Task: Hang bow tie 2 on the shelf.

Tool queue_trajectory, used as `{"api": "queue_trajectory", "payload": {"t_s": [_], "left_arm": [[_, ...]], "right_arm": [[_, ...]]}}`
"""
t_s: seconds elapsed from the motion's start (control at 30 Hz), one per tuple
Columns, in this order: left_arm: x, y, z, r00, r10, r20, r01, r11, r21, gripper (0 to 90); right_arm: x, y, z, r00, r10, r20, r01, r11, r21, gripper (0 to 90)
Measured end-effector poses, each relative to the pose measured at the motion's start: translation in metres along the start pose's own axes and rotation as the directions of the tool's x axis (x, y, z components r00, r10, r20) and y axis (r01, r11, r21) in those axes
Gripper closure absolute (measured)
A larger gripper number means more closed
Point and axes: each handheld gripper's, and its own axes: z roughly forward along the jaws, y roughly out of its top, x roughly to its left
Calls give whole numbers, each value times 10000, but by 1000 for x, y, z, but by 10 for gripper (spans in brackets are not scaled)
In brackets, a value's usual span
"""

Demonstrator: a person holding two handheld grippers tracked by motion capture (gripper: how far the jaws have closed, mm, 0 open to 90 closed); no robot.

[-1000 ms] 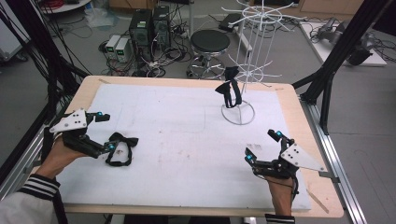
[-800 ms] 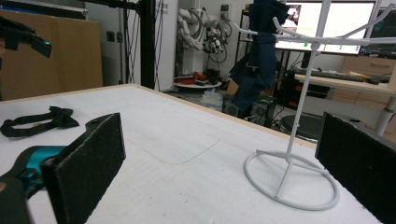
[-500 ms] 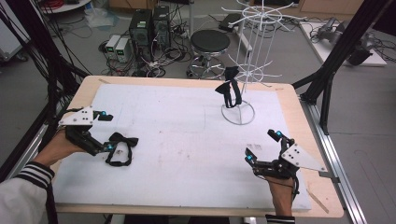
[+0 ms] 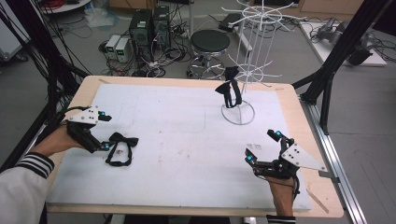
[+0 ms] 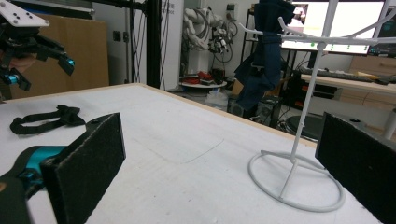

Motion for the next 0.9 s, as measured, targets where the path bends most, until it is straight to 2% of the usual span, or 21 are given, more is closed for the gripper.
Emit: {"api": "queue_trajectory", "payload": {"t_s": [0.1,0.27,0.37,0.47,0.53,0.63,0.73,0.9], "left_arm": [[3,0,3,9997,220,-135,-212,9982,558,18],[7,-1,10,9995,316,-75,-306,9943,1021,19],[8,0,14,9986,518,-60,-506,9905,1282,19],[8,-3,17,9975,709,31,-704,9830,1693,40],[10,-5,19,9959,905,52,-896,9744,2063,40],[13,-7,20,9966,818,-7,-797,9727,2182,41],[14,-8,22,9946,1034,83,-1022,9636,2469,87],[15,-10,28,9938,1087,222,-1106,9548,2758,118]], "right_arm": [[0,0,1,10000,-38,10,38,10000,-23,7],[0,0,0,10000,7,-27,-7,10000,28,7],[0,-1,0,10000,48,-86,-47,10000,27,7],[-1,-2,0,9999,-14,-114,14,10000,37,7],[0,-3,1,9999,22,-136,-21,10000,74,7],[0,-3,1,9998,67,-169,-65,9999,128,7],[-1,-3,1,9999,-2,-171,3,10000,67,7],[0,-4,1,9997,75,-226,-73,9999,96,7]]}}
